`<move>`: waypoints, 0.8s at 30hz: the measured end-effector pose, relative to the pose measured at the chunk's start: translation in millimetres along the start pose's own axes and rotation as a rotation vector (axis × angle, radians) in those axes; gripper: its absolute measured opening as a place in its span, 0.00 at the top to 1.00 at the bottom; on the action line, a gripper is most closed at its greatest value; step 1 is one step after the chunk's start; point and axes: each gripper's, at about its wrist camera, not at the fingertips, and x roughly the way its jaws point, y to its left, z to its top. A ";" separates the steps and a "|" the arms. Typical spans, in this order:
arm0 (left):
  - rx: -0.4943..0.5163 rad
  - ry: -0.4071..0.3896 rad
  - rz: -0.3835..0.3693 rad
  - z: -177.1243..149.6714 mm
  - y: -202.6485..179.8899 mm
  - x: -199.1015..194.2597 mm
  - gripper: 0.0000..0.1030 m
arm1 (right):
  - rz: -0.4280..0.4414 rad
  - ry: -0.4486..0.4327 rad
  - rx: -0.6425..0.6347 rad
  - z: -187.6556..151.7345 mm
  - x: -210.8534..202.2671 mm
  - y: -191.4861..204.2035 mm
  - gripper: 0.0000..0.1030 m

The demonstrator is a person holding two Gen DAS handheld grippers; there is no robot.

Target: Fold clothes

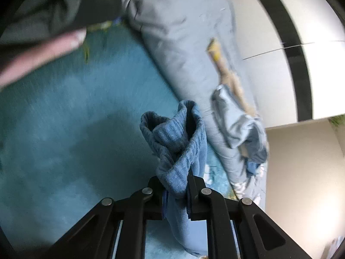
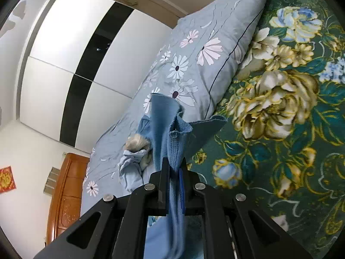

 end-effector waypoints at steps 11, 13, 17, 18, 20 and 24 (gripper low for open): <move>-0.035 0.133 0.171 -11.1 63.4 47.7 0.84 | -0.263 0.134 0.266 -70.2 14.2 -145.5 0.93; -0.021 0.140 0.162 -10.6 62.3 48.4 0.83 | -0.272 0.140 0.268 -70.7 15.0 -148.8 0.93; 0.027 0.158 0.164 -4.5 49.3 54.5 0.75 | -0.281 0.154 0.222 -67.2 19.8 -143.2 0.93; 0.039 0.163 0.170 -4.3 45.6 57.1 0.71 | -0.286 0.160 0.211 -66.0 20.3 -141.2 0.93; 0.066 0.170 0.193 -2.4 44.3 55.7 0.52 | -0.299 0.174 0.189 -65.0 20.2 -137.5 0.92; 0.100 0.148 0.225 4.5 47.0 43.8 0.44 | -0.348 0.186 0.148 -64.5 16.9 -133.7 0.90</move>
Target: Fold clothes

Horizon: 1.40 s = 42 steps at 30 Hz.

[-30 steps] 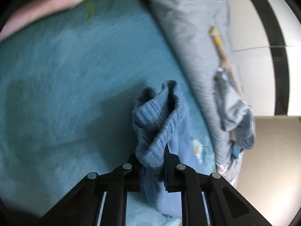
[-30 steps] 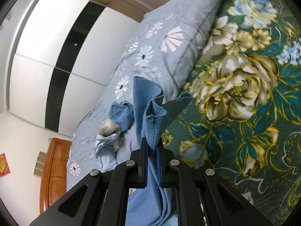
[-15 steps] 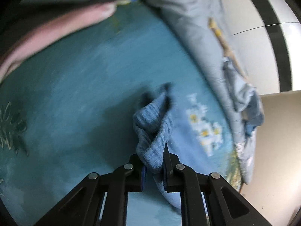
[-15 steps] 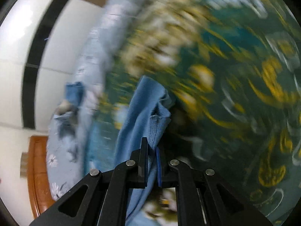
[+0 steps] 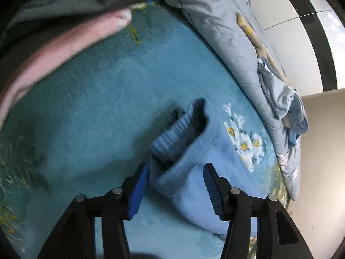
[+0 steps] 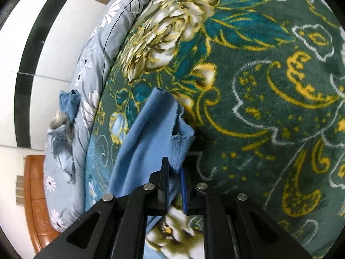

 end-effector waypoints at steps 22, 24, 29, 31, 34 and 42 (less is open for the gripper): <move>0.339 0.163 -0.145 27.9 -42.0 34.0 0.43 | -0.090 0.030 -0.361 -41.2 19.5 134.1 0.90; 0.386 0.179 -0.181 27.2 -47.3 34.4 0.47 | -0.089 0.043 -0.357 -45.6 25.8 136.3 0.90; 0.502 0.158 -0.224 24.8 -64.7 31.2 0.93 | -0.109 0.059 -0.362 -47.3 33.2 136.4 0.90; 0.463 0.095 -0.304 33.6 -64.3 19.5 0.93 | -0.115 0.056 -0.355 -45.0 33.3 134.0 0.90; 0.346 -0.005 -0.343 57.9 -53.5 10.4 0.93 | -0.127 0.048 -0.347 -39.9 33.5 129.8 0.90; 0.144 0.053 -0.124 86.9 -17.6 60.9 0.91 | -0.152 0.052 -0.315 -33.3 33.9 114.2 0.90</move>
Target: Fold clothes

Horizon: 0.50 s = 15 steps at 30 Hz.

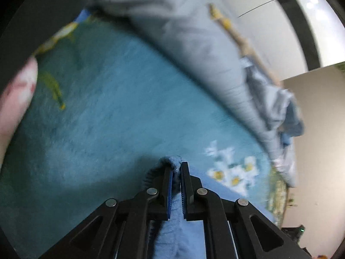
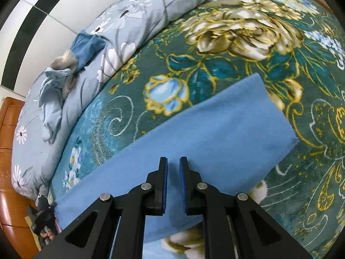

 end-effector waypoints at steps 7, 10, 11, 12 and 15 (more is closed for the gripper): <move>-0.046 -0.041 -0.017 -15.1 7.5 -37.7 0.51 | -0.028 -0.028 0.069 -3.0 -15.6 -37.9 0.90; -0.098 -0.109 -0.001 -35.6 21.2 -68.0 0.34 | -0.038 -0.075 0.143 -6.7 -31.1 -67.4 0.89; -0.130 -0.117 0.015 -44.9 28.8 -73.8 0.34 | -0.041 -0.091 0.179 -8.7 -36.2 -79.7 0.87; -0.161 -0.126 0.031 -54.1 36.4 -79.6 0.34 | -0.043 -0.107 0.215 -10.7 -41.3 -92.0 0.81; -0.265 -0.088 0.022 -84.3 60.5 -79.1 0.34 | -0.006 -0.128 0.309 -16.9 -44.0 -119.3 0.78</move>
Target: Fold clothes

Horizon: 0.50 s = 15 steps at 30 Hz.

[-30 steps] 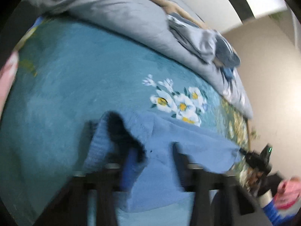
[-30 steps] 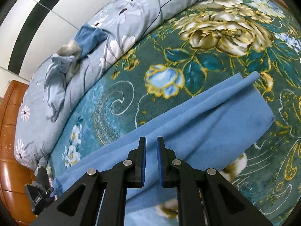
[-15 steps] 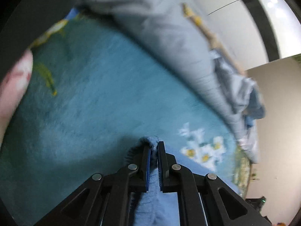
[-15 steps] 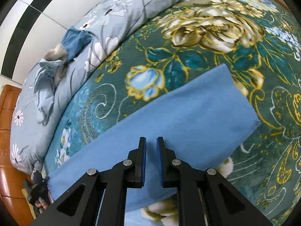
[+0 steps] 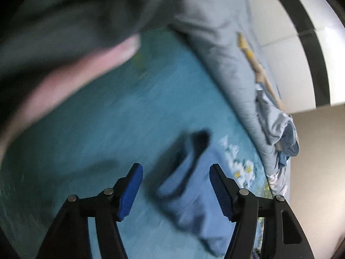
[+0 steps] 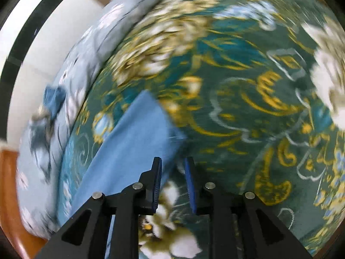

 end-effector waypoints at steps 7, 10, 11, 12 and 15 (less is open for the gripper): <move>-0.212 0.034 -0.101 -29.2 28.3 7.8 0.32 | 0.171 -0.011 0.132 7.5 20.5 -12.3 0.77; -0.231 0.039 -0.095 -33.8 26.8 13.5 0.31 | 0.186 -0.012 0.157 7.8 28.2 -13.1 0.77; -0.231 0.046 -0.086 -35.1 25.7 16.2 0.31 | 0.202 -0.015 0.170 8.3 28.7 -15.0 0.77; -0.230 0.053 -0.077 -36.5 24.7 19.0 0.31 | 0.215 -0.018 0.180 8.4 29.1 -16.9 0.78; -0.233 0.045 -0.070 -38.2 24.2 23.8 0.31 | 0.247 -0.010 0.192 9.4 30.8 -20.5 0.87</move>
